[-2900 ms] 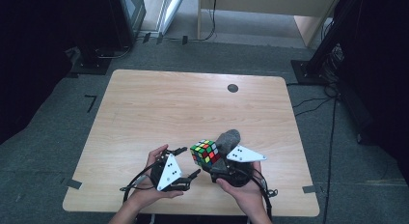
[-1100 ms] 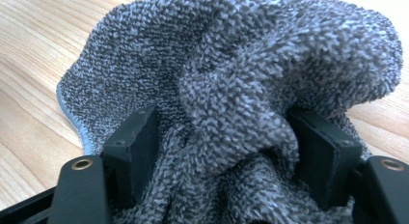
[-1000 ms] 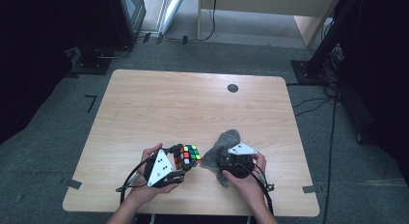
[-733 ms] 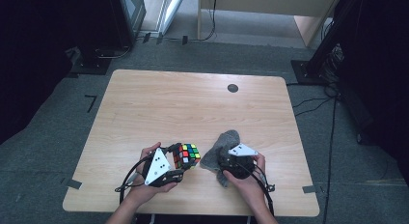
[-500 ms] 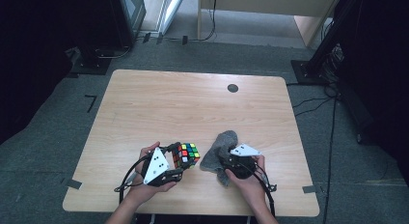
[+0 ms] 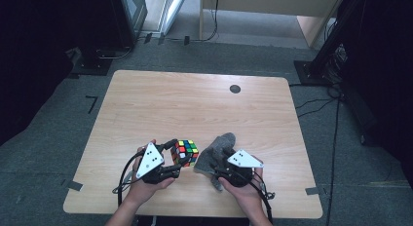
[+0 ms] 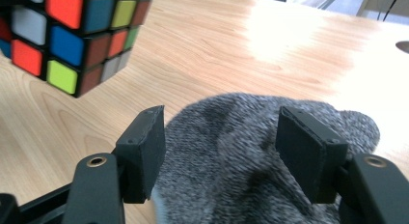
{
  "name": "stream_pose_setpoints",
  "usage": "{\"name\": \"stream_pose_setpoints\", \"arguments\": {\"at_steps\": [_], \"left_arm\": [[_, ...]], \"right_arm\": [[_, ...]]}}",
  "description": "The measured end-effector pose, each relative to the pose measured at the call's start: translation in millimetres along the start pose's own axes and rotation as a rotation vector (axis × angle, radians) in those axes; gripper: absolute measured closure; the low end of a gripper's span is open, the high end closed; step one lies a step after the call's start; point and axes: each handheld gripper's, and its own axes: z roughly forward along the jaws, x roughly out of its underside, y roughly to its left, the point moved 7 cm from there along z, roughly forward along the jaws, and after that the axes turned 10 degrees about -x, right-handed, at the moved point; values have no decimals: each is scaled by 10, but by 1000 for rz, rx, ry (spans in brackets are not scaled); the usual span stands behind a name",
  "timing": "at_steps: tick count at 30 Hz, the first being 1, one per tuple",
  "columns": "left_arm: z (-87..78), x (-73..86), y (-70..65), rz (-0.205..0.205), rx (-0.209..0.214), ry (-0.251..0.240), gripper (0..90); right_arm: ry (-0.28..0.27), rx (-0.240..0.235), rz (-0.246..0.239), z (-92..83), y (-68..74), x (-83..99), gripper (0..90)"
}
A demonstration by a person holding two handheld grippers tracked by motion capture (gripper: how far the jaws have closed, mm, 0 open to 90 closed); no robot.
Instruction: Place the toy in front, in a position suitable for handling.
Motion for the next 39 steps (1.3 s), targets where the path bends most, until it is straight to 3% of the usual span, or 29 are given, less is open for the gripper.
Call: {"name": "stream_pose_setpoints", "arguments": {"at_steps": [5,8,12,14,15,16,17,19,21,22,23,24,25,26,28,30,32,33,35,39], "left_arm": [[9,15,6,-6,3,8,347],[11,21,-29,2,22,3,347],[0,5,-52,-1,38,-8,347],[-1,6,-47,-4,41,-7,347],[-1,6,-43,-8,42,-8,348],[-3,4,-40,-14,43,-9,347],[-5,2,-40,-13,44,-10,347],[-8,2,-45,-6,47,-12,347],[-6,16,-59,17,46,-8,347],[-6,16,-59,17,46,-8,347],[5,42,-85,49,46,0,347],[5,42,-85,49,46,0,347],[23,71,-134,80,55,9,347],[30,83,-169,96,63,12,347],[40,99,-256,124,88,14,347],[47,110,-347,154,107,17,348],[49,112,-388,168,115,16,348],[49,117,-448,183,132,16,347],[49,119,-463,187,138,16,348],[36,112,-447,185,139,11,352]], "right_arm": [[38,5,9,50,0,48,329],[127,9,47,167,-102,238,312],[196,31,46,230,-135,349,365],[232,47,22,255,-132,402,524],[234,44,19,255,-134,409,524],[228,31,30,246,-133,407,699],[223,-1,47,232,-132,401,750],[194,-76,85,201,-116,365,804],[141,-88,60,132,-105,256,815],[141,-88,60,132,-105,256,815],[27,-95,51,-17,-86,36,816],[27,-95,51,-17,-86,36,816],[-80,-120,52,-162,-56,-148,816],[-133,-136,47,-241,-27,-239,815],[-211,-188,35,-362,75,-390,812],[-257,-272,20,-424,227,-507,808],[-259,-344,-3,-431,383,-572,804],[-233,-370,-13,-405,451,-574,803],[-183,-389,-6,-342,480,-532,801],[-116,-317,41,-252,300,-385,801]]}}
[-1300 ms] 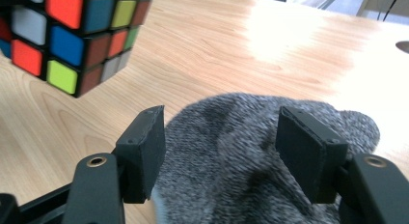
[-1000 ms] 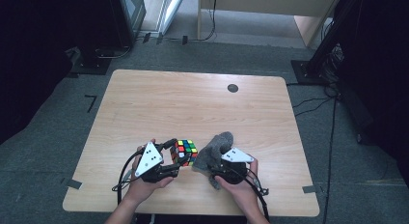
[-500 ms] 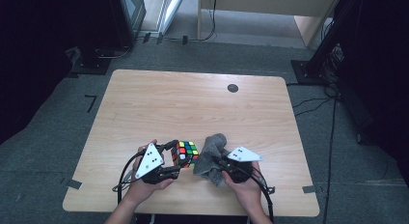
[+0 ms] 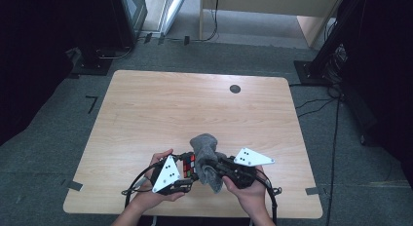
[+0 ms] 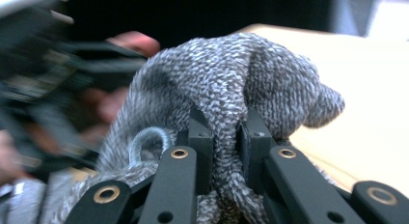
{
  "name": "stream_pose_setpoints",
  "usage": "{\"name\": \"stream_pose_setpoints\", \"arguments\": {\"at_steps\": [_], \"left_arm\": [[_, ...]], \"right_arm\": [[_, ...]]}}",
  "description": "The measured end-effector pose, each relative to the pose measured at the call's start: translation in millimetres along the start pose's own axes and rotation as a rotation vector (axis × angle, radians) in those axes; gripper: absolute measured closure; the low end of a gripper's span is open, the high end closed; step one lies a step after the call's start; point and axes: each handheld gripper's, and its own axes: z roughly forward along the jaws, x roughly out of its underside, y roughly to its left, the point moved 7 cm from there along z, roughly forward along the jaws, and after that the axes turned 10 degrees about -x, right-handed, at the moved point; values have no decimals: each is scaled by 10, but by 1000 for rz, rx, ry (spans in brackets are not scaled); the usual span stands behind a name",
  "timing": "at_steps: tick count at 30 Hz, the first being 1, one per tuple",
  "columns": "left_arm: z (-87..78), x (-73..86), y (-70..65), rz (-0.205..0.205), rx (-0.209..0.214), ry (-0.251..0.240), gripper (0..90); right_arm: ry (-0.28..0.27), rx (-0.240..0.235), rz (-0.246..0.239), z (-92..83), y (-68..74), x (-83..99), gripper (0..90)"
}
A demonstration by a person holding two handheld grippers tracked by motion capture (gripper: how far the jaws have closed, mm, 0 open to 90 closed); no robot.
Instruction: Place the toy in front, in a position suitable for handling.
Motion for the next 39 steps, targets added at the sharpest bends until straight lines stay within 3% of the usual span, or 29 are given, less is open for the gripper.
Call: {"name": "stream_pose_setpoints", "arguments": {"at_steps": [3,5,7,8,9,11,13,14,17,19,23,24,25,28,29,30,31,32,33,34,35,37,39], "left_arm": [[-28,-20,71,-30,-4,-13,352],[-34,-20,89,-37,-5,-15,352],[-38,-13,101,-41,-5,-14,353],[-38,-13,101,-41,-5,-14,352],[-38,-27,88,-48,2,-20,353],[-41,-38,78,-46,7,-23,353],[-45,-40,74,-42,9,-23,352],[-49,-36,82,-41,3,-20,353],[-62,-45,147,-64,-16,-25,353],[-82,-58,217,-103,-27,-37,353],[-98,-60,360,-199,-67,-52,353],[-98,-60,360,-199,-67,-52,352],[-95,-52,413,-234,-98,-52,353],[-87,-52,480,-296,-140,-53,352],[-87,-52,480,-296,-140,-53,352],[-85,-58,501,-315,-154,-53,352],[-83,-67,521,-337,-171,-57,352],[-84,-74,538,-356,-183,-58,352],[-87,-94,555,-384,-211,-64,353],[-87,-94,555,-384,-211,-64,352],[-84,-105,553,-390,-232,-63,352],[-66,-128,515,-408,-260,-62,353],[-43,-136,479,-425,-276,-56,353]], "right_arm": [[49,100,34,-56,-205,92,800],[34,100,59,-80,-240,97,799],[-25,63,73,-126,-219,32,798],[-25,63,73,-126,-219,32,798],[-69,-6,44,-116,-90,-56,793],[-78,-55,22,-80,12,-90,786],[-69,-72,15,-55,50,-88,784],[-27,-33,7,-20,13,-43,783],[-4,61,49,-73,-176,36,783],[7,153,68,-154,-341,99,776],[7,238,121,-228,-562,204,669],[7,238,121,-228,-562,204,669],[11,312,111,-237,-617,230,533],[-40,358,61,-259,-547,149,453],[-65,373,27,-264,-496,101,431],[-65,373,27,-264,-496,101,431],[-100,365,-20,-239,-354,27,403],[-100,365,-20,-239,-354,27,403],[-106,300,-16,-123,-184,23,367],[-106,300,-16,-123,-184,23,367],[-89,228,12,34,-44,68,343],[-71,185,21,167,67,113,319],[-55,173,30,278,155,155,295]]}}
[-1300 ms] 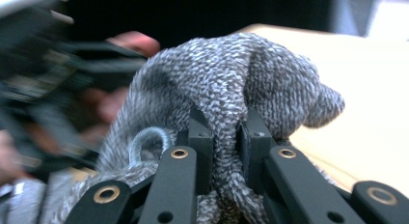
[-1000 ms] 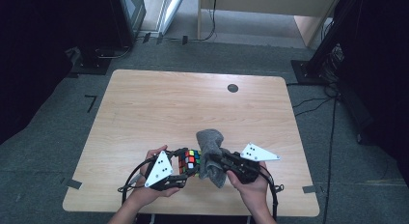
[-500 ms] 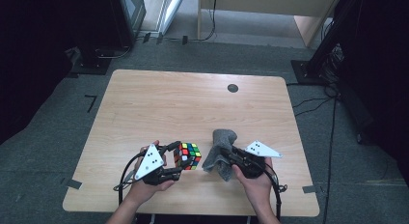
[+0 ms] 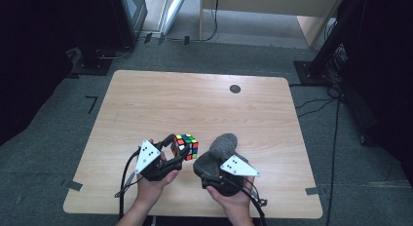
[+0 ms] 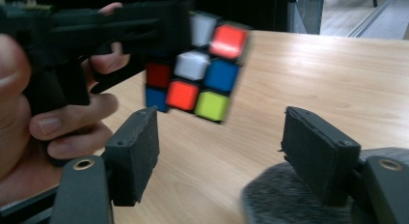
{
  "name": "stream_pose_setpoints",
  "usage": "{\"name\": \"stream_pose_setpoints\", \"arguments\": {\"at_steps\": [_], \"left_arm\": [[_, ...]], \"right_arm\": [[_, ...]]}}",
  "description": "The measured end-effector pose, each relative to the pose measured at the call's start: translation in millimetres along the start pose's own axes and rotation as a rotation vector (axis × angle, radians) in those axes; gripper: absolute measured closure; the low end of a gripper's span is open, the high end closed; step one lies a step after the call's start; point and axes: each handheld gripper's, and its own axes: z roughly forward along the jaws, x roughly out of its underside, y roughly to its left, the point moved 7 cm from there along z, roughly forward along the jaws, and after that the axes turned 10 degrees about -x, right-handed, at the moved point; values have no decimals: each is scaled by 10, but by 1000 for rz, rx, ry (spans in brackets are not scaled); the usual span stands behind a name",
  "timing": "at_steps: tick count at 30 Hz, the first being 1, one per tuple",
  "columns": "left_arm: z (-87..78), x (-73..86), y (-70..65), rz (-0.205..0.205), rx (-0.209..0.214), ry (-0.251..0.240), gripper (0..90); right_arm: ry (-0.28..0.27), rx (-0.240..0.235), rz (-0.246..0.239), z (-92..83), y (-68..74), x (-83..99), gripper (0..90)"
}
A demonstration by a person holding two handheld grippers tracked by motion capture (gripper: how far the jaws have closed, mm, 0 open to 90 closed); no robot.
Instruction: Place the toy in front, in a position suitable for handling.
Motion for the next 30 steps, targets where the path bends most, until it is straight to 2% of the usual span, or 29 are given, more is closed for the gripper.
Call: {"name": "stream_pose_setpoints", "arguments": {"at_steps": [2,3,7,10,14,18,22,26,30], "left_arm": [[8,8,-28,-8,-2,3,353],[24,33,-96,-7,-11,11,353],[41,55,-197,-11,-28,18,352],[45,55,-252,-24,-51,16,352],[21,51,-322,-27,-47,11,352],[3,61,-426,-22,-52,10,352],[0,73,-449,-50,-25,18,352],[7,83,-443,-68,-5,28,351],[1,92,-489,-65,4,23,351]], "right_arm": [[2,0,5,29,34,17,291],[-9,16,13,55,60,32,277],[-18,50,0,65,54,47,268],[-18,42,-10,111,110,65,227],[-21,88,-28,128,105,50,233],[-14,108,-36,138,91,48,223],[-18,115,-20,124,56,60,270],[-16,87,20,137,21,74,274],[-24,113,2,132,10,70,273]]}}
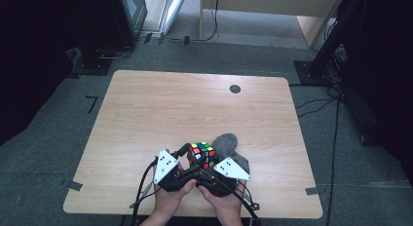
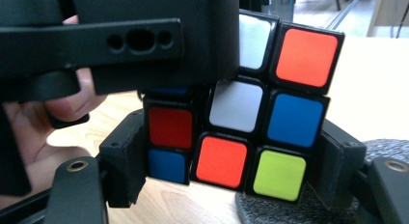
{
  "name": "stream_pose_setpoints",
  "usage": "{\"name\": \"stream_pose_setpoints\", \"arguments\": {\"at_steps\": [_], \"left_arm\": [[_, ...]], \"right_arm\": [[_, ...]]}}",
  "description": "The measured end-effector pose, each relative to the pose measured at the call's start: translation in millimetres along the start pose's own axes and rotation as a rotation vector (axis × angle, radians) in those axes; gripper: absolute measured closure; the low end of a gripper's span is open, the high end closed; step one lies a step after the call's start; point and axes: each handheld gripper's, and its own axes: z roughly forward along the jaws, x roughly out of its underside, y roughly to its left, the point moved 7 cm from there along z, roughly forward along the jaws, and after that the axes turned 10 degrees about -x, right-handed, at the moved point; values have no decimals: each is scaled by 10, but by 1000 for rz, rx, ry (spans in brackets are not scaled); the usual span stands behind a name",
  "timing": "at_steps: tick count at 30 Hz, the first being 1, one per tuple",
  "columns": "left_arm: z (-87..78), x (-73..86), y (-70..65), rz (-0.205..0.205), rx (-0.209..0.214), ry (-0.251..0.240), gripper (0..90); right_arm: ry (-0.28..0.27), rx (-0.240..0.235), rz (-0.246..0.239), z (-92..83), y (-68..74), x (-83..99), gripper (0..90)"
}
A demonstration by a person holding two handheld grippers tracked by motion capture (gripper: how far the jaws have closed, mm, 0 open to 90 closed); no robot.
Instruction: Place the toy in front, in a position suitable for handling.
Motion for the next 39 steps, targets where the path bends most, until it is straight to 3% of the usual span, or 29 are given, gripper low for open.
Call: {"name": "stream_pose_setpoints", "arguments": {"at_steps": [4,5,14,19,22,27,32,39], "left_arm": [[-3,-5,14,-8,13,4,348],[4,-13,34,-25,30,16,347],[49,4,26,-1,90,63,318],[79,25,26,-28,152,115,247],[92,38,16,-25,170,134,222],[73,-1,7,6,197,133,216],[76,18,-3,70,195,155,249],[35,-11,-8,121,187,131,314]], "right_arm": [[-4,28,-24,-13,-11,3,318],[-11,56,-47,-26,-22,8,343],[-6,92,-99,-53,-47,32,346],[-30,98,-142,-78,-9,5,346],[-34,101,-156,-81,2,5,346],[-39,97,-193,-77,53,34,346],[-56,95,-180,-93,51,23,344],[-66,84,-185,-103,56,18,339]]}}
